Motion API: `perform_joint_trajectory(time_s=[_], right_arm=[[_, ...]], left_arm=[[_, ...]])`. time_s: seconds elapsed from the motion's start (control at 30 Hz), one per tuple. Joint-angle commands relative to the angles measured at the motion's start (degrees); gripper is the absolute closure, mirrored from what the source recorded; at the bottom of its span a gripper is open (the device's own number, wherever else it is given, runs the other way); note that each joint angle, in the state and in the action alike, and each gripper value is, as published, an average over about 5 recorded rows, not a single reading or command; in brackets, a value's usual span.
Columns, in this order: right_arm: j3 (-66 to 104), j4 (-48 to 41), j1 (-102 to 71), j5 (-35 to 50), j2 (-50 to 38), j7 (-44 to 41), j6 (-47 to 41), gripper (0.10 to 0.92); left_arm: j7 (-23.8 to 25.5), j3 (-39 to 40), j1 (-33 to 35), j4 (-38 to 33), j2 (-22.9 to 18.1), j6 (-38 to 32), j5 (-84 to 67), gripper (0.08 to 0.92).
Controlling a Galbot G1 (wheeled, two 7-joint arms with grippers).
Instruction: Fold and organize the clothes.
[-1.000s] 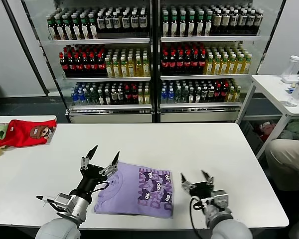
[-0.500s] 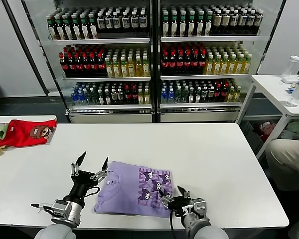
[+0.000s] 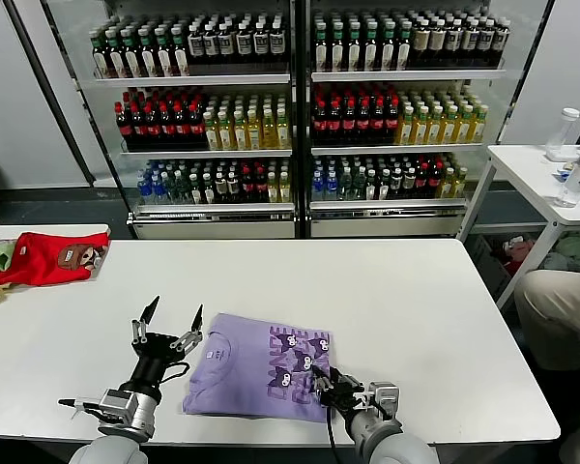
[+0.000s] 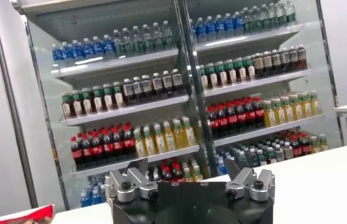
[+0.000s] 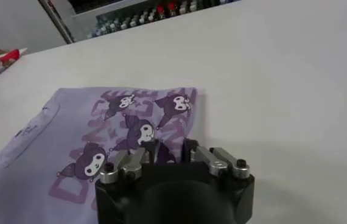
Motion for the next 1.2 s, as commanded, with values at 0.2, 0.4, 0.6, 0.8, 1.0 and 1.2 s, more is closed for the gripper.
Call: perform_joint_trajectory(time_s=[0.2,0.4,0.6,0.8,1.0,1.2], right_arm=[[4.0,-1.7,10.2,-0.2,-1.3,-1.0,-0.1,0.874],[9.2,-2.5,11.3,-0.3,-4.0,-1.7,-0.1,0.897],[12.8,-0.6,3.9,-1.6,-5.5,-2.6,0.0,0.897],[12.9,0.4,0.9,-4.8,-4.7,-6.1,0.0,0.897],[14.6,3.7,1.3,-9.0,-5.3,-7.7,0.7,0.815],[18.6,7.5,0.2,-15.7,-5.9,-9.9,2.7,0.643]], left_arm=[[0.6,-1.5,-1.3,5.5,0.2,-5.4,2.5,0.177],[0.9,-1.2,-1.0,5.8,-0.4,-6.1,2.9,0.177],[1.5,-0.9,-0.3,5.1,-0.5,-6.8,3.2,0.177],[2.6,-0.1,-0.6,5.3,-0.7,-8.4,3.2,0.177],[5.0,-0.6,-0.9,4.8,-0.6,-10.0,1.2,0.177],[5.6,-1.8,-0.6,2.5,-0.5,-9.6,-1.6,0.177]])
